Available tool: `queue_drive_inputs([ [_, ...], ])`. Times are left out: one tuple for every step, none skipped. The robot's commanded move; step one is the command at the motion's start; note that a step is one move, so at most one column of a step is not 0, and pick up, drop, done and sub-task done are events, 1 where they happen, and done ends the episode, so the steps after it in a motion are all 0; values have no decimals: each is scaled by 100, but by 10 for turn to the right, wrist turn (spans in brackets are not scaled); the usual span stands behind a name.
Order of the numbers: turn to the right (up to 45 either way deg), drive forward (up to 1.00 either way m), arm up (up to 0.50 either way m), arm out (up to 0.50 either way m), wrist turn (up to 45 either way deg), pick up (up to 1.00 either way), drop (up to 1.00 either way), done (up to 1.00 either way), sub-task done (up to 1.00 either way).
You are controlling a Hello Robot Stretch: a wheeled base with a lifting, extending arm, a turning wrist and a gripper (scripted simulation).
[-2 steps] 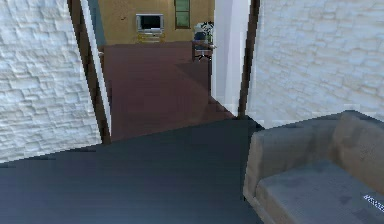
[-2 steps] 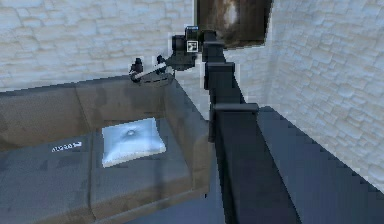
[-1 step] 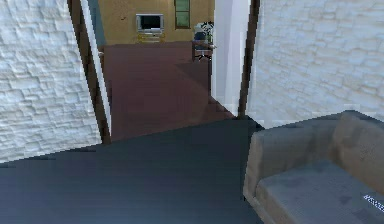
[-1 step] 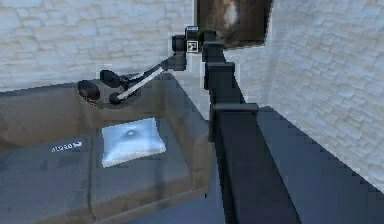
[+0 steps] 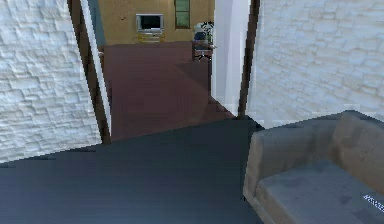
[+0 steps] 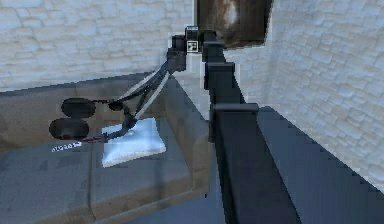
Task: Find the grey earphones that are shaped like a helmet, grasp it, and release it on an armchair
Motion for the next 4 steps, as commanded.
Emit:
queue_drive_inputs([
  [0,0,0,-48,0,0,0,0,0],
  [-450,0,0,0,0,0,0,0,0],
  [-450,0,0,0,0,0,0,0,0],
  [-420,0,0,0,0,0,0,0,0],
])
